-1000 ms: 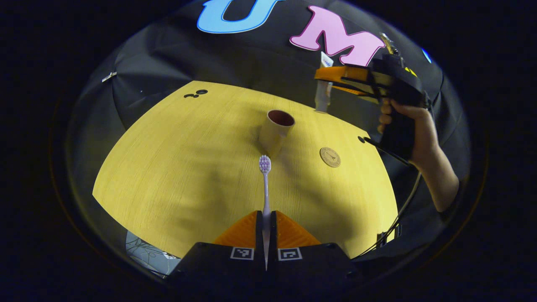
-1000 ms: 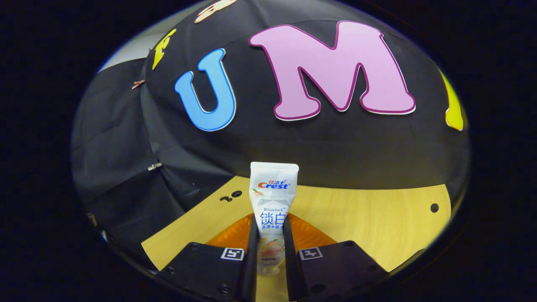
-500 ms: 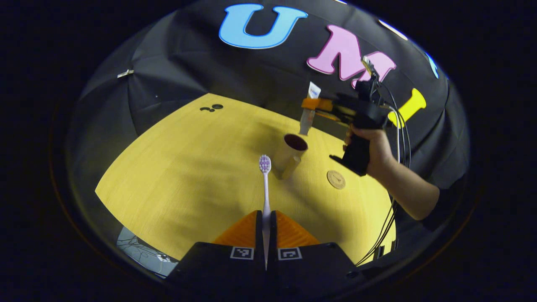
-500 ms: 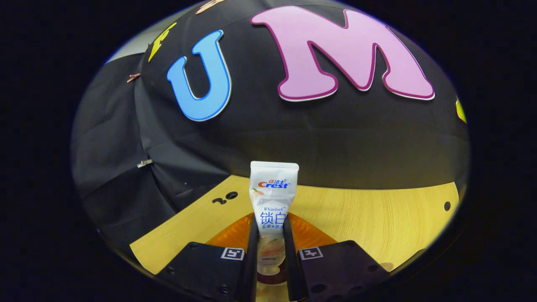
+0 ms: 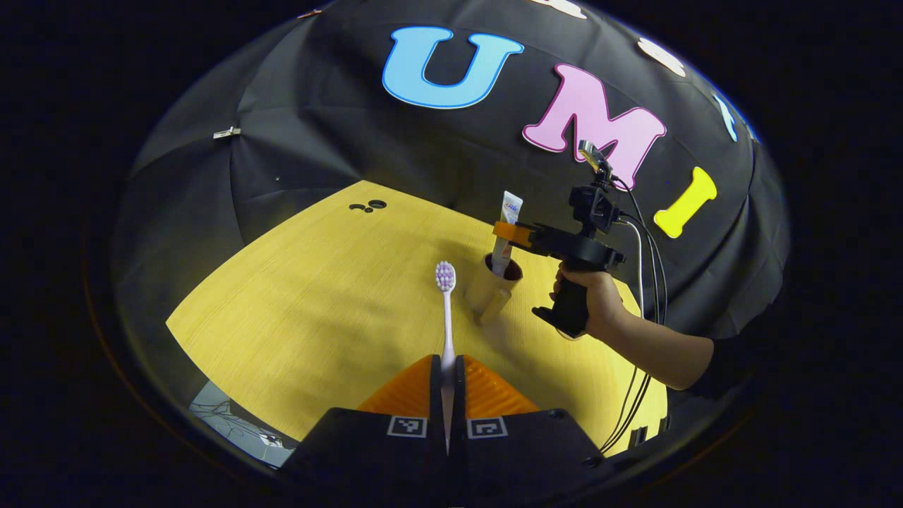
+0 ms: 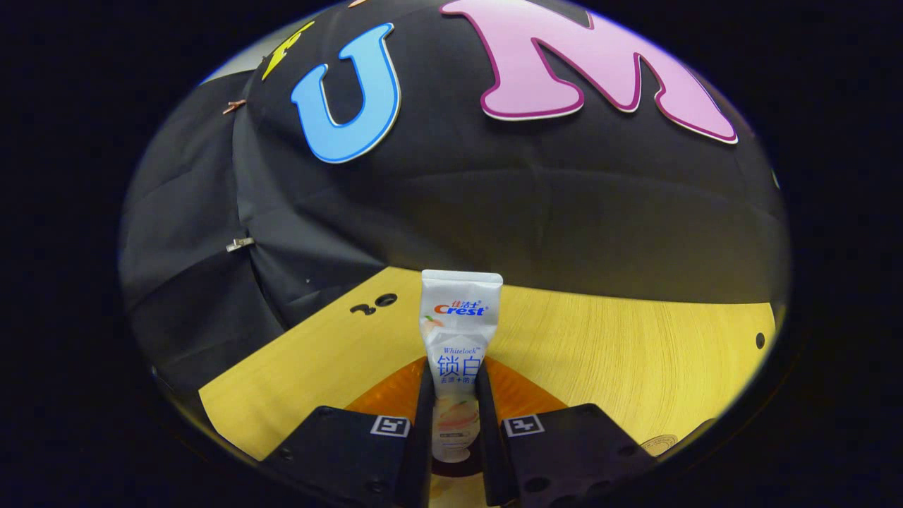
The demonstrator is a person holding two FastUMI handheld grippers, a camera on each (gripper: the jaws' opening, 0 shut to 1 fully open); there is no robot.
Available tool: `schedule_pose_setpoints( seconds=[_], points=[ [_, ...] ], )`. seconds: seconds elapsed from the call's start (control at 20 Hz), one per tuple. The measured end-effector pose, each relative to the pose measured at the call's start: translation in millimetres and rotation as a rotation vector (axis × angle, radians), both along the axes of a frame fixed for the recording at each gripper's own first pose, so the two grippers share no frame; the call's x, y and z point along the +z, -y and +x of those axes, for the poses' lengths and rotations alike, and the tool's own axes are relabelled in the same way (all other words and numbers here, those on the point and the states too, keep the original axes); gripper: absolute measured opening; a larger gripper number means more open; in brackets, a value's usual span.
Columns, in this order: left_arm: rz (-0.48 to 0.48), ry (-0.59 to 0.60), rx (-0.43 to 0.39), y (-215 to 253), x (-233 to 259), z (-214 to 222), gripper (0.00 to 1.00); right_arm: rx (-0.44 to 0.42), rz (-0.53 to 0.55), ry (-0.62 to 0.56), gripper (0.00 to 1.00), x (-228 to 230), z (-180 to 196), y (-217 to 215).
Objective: Put the toothbrush and toothpaste on the desktop into the cup, then pick up the cup and place it on the coaster on the desktop.
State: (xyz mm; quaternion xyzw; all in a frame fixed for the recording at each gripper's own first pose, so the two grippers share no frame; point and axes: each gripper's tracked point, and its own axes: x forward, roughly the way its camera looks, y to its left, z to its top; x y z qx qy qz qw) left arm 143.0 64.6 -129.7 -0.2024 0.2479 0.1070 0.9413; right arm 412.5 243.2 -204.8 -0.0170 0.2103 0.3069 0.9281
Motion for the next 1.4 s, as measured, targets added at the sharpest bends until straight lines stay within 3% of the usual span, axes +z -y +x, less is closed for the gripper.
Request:
schedule_pose_setpoints(
  seconds=[0.05, 0.1, 0.15, 0.25, 0.3, 0.4, 0.45, 0.5, 0.55, 0.6, 0.9, 1.2, 1.4],
  points=[
    [0.004, -0.004, -0.004, 2, -3, 0, 0.06, 0.015, -0.002, -0.005, 0.28, -3, -5, -1],
    [0.005, -0.006, -0.011, 5, -3, 0, 0.06, 0.025, -0.011, -0.014, 0.3, -8, -8, -1],
    [0.004, -0.008, -0.016, 8, -5, 1, 0.06, 0.033, -0.016, -0.024, 0.43, -11, -13, 0],
    [0.0, -0.011, -0.02, 12, -9, 2, 0.06, 0.047, -0.03, -0.052, 0.59, -20, -22, 3],
    [-0.002, -0.009, -0.024, 15, -9, 3, 0.06, 0.053, -0.023, -0.053, 0.59, -18, -25, 3],
    [-0.001, -0.002, -0.028, 19, -9, 7, 0.06, 0.071, 0.004, -0.042, 0.77, -7, -33, 3],
    [0.005, 0.006, -0.029, 19, -7, 9, 0.06, 0.072, 0.009, -0.03, 0.78, 2, -35, 5],
    [0.01, 0.015, -0.03, 19, -5, 12, 0.06, 0.078, 0.02, -0.024, 1.0, 7, -37, 6],
    [0.016, 0.027, -0.031, 20, -1, 15, 0.06, 0.078, 0.026, -0.018, 0.94, 15, -40, 9],
    [0.023, 0.045, -0.029, 19, 4, 20, 0.07, 0.076, 0.032, -0.014, 0.98, 22, -42, 14],
    [0.073, 0.176, -0.05, 15, 45, 63, 0.06, 0.015, 0.056, 0.034, 0.98, 63, -50, 68],
    [0.102, 0.314, -0.116, 25, 85, 124, 0.06, -0.059, 0.025, 0.06, 0.98, 79, -41, 142],
    [0.073, 0.418, -0.173, 39, 106, 162, 0.06, -0.15, 0.001, 0.095, 0.98, 92, -31, 200]
  ],
)
